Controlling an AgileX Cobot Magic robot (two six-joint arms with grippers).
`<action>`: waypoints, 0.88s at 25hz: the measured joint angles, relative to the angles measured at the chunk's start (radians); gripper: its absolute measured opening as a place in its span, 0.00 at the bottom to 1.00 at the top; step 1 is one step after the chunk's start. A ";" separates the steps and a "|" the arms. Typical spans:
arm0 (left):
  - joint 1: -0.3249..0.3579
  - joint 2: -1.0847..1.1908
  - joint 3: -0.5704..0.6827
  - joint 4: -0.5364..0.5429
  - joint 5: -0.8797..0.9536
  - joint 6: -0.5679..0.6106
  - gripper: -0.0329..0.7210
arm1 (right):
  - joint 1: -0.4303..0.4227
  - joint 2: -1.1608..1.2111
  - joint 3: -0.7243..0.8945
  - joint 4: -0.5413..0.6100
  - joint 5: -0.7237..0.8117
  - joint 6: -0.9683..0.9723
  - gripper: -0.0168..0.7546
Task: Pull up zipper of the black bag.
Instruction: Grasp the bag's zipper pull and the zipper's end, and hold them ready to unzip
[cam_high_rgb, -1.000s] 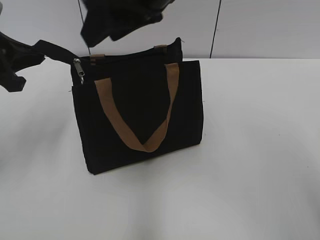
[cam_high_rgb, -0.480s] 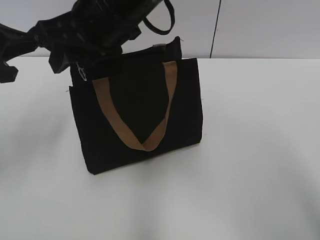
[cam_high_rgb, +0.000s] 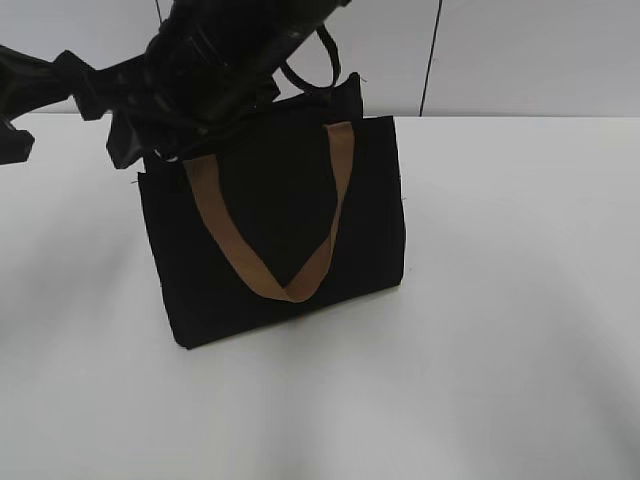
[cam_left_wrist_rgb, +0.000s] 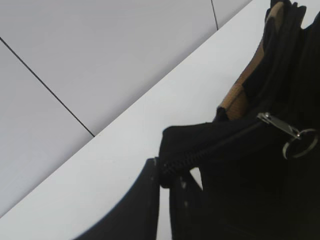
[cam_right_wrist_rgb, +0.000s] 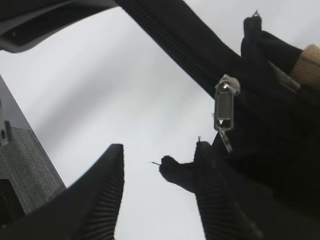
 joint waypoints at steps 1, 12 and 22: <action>0.000 0.000 0.000 0.000 0.000 0.000 0.07 | 0.000 0.003 0.000 0.000 -0.003 0.001 0.46; 0.000 0.000 0.000 -0.001 0.000 0.000 0.07 | 0.000 -0.006 0.000 -0.017 0.013 0.003 0.39; 0.000 0.000 0.000 -0.001 0.000 0.000 0.07 | -0.003 -0.024 0.000 -0.091 0.010 0.027 0.47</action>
